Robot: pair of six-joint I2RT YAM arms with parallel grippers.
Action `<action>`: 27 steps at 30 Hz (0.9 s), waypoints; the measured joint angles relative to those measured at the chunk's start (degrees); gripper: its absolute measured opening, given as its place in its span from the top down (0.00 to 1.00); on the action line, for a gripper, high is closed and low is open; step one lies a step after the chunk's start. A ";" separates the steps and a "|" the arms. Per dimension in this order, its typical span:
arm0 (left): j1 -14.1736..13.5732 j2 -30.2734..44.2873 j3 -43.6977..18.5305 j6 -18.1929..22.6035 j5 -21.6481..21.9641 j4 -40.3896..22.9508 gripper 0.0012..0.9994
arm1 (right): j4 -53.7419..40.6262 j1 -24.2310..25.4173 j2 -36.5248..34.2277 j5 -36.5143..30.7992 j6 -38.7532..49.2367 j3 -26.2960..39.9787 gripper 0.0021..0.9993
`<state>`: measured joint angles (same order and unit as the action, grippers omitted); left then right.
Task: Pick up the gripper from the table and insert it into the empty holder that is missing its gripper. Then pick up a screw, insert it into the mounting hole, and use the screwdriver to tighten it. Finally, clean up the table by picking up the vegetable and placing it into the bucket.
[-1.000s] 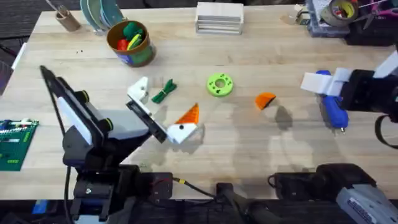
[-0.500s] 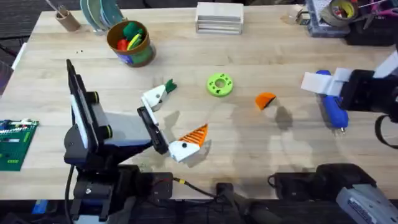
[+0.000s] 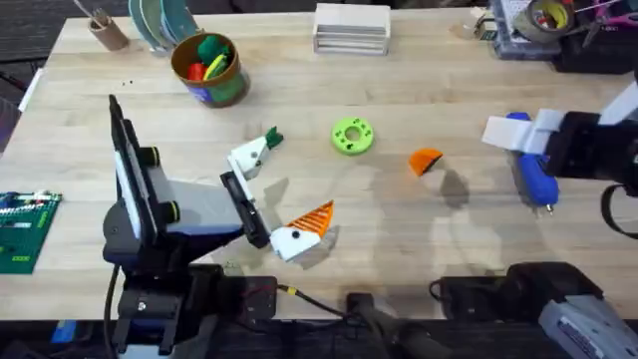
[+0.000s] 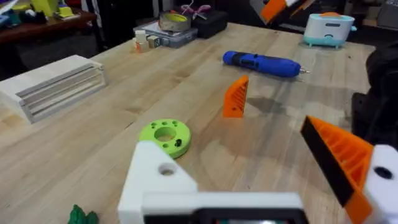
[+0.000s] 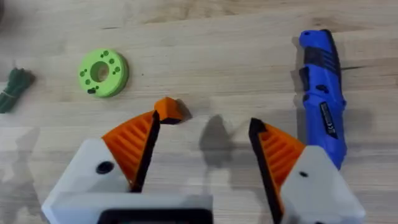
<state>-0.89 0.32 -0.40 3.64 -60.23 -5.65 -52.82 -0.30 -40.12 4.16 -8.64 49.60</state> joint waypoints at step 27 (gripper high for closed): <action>0.00 -0.02 0.00 -0.02 -0.24 -0.09 0.01 | -1.15 -7.22 -2.45 8.04 7.65 0.00 0.01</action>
<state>-0.89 0.30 -0.40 3.62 -60.47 -5.74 -53.97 -7.51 -42.57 12.20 -0.99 49.60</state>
